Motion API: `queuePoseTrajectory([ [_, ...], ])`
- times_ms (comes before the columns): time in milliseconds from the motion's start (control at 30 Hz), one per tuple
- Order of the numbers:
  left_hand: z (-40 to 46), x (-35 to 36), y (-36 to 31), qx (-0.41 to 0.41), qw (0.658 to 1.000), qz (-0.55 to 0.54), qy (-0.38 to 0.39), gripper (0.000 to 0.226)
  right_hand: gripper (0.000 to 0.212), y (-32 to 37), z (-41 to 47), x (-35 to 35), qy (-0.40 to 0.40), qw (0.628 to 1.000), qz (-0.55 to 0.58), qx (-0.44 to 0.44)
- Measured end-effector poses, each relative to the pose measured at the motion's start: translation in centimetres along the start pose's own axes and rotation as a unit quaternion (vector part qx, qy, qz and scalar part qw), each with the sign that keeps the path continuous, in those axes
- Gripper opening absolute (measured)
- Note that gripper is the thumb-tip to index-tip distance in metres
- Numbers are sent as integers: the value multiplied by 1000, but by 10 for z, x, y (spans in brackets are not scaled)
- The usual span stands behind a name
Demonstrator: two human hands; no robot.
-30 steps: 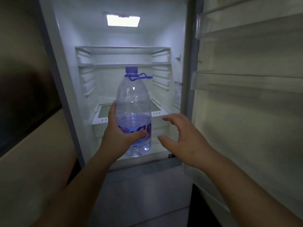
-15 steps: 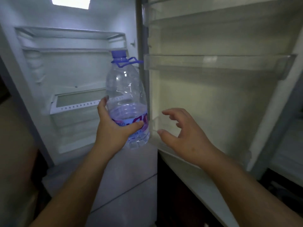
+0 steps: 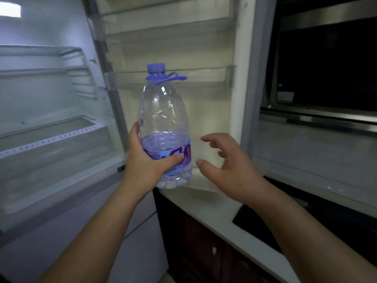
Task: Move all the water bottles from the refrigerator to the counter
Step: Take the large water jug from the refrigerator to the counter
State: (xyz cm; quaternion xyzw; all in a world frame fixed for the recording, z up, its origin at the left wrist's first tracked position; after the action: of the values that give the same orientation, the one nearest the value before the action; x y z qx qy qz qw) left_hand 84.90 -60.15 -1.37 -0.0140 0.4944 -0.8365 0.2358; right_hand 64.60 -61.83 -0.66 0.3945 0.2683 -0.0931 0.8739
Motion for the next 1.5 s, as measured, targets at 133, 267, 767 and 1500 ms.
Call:
queuePoseTrajectory([
  [133, -9, 58, -22, 17, 999, -19, 38, 120, 48, -17, -33, -53, -16, 999, -38, 33],
  [267, -21, 124, -46, 19, 997, -44, 66, 119, 52, -35, -75, -118, -46, 994, -75, 70],
  [767, -133, 402, -168, 45, 940, -179, 286, 118, 54, -56, -278, -348, -169, 945, -197, 198],
  [1500, -328, 678, -314, 72, 778, -288, 554, 122, 51, -44, -528, -525, -363, 779, -322, 396],
])
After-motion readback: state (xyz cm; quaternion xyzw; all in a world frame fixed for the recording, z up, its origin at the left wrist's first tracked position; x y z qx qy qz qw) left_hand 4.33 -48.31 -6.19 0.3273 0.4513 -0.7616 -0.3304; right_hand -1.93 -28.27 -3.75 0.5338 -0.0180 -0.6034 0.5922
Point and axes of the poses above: each hand's wrist, its own z-axis towards the middle knuckle, its own x-axis out of the palm, y = z × x, the point moved 4 cm from there along z, towards the middle knuckle, and after that the axes turned 5 degrees about y, right-handed, at the moved point
